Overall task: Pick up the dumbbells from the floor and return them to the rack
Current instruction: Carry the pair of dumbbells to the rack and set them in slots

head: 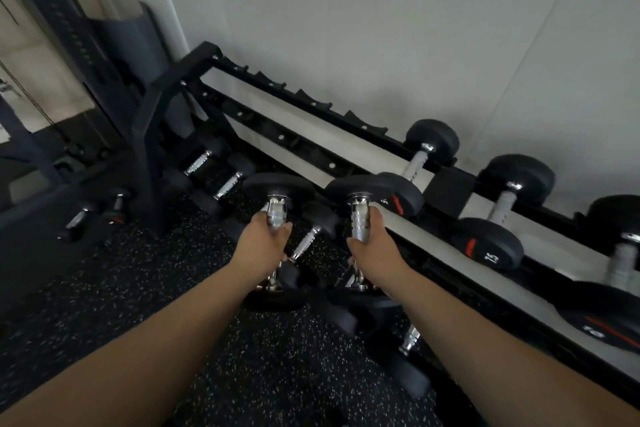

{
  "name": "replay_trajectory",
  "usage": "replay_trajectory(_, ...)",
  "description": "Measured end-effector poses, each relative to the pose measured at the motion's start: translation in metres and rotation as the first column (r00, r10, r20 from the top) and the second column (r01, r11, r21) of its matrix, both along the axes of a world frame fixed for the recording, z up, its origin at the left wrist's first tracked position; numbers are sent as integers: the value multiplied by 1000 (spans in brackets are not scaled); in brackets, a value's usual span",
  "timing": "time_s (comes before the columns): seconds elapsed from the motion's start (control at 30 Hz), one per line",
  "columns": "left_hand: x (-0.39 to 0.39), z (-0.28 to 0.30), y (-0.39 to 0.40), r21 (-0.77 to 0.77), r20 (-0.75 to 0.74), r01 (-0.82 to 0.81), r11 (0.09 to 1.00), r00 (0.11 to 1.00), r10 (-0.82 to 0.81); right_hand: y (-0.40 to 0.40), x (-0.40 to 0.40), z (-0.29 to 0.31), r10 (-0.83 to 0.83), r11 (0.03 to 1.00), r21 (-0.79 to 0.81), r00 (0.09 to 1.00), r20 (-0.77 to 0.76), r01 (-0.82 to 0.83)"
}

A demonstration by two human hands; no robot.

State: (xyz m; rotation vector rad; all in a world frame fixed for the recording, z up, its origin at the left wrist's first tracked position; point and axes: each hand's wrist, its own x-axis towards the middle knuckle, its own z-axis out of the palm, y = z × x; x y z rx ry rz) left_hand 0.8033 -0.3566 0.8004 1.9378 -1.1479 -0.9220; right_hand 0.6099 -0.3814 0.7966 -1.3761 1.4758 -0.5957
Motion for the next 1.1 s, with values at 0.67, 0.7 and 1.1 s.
replay_trajectory(0.67,222,16,-188,-17,13,186,982,982,-186,-149,219,5,-273,961,32,962,3,273)
replay_trajectory(0.7,230,15,-197,-19,17,203,979,979,-202,-154,228,5,-287,957,33,958,9,287)
replay_trajectory(1.1,292,-4,-319,-10,80,276,961,958,-274,-269,290,-7,-332,942,51,943,32,330)
